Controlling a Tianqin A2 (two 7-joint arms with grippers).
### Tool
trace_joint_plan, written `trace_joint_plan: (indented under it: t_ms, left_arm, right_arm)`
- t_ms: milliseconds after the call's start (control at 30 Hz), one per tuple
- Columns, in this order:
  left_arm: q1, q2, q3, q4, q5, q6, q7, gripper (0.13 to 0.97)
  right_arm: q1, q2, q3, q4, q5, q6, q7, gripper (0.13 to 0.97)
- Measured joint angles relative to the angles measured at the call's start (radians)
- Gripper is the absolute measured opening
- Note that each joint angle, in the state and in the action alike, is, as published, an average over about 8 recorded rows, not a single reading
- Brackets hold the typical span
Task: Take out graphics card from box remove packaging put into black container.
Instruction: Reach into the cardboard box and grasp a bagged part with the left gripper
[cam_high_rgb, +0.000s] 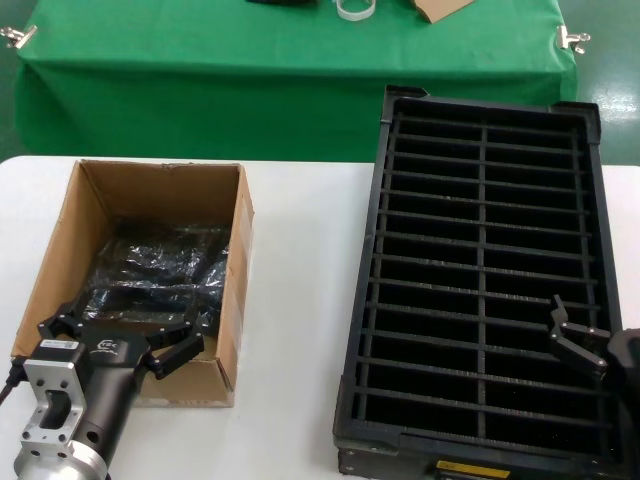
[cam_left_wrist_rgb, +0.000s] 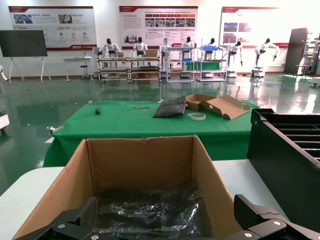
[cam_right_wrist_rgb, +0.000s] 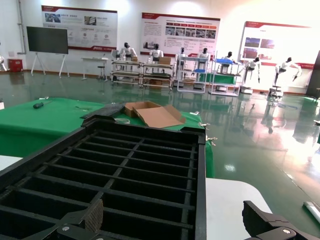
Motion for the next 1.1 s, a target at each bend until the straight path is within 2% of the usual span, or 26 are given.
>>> trace_joint_plan:
  t_ms: [467,567,700,800,900,967,1100]
  left_arm:
    - [0.0,-0.008,-0.006,-0.016,-0.004,-0.001,-0.003,0.966]
    - [-0.002,-0.003,-0.037,-0.036,-0.005,0.009,0.009,0.966]
    - [-0.012,0.013,-0.107,-0.064,-0.003,0.027,0.04,0.966]
    - [-0.021,-0.014,-0.136,-0.085,-0.013,0.009,0.061,0.966]
    - [-0.033,-0.063,-0.134,-0.101,0.001,-0.043,0.097,0.966]
    - [-0.045,-0.093,-0.123,-0.105,0.031,-0.085,0.139,0.966]
    - [-0.074,-0.129,-0.099,-0.096,0.107,-0.148,0.257,0.966]
  right_arm:
    - [0.0,0.0,0.0,0.0,0.0,0.0,0.0,0.966]
    - [0.0,0.0,0.0,0.0,0.0,0.0,0.0,0.966]
    - [0.0,0.0,0.0,0.0,0.0,0.0,0.0,0.966]
    - [0.0,0.0,0.0,0.0,0.0,0.0,0.0,0.966]
    - [0.0,0.0,0.0,0.0,0.0,0.0,0.0,0.966]
    - [0.0,0.0,0.0,0.0,0.0,0.0,0.0,0.966]
    - [0.0,0.0,0.0,0.0,0.0,0.0,0.0,0.966]
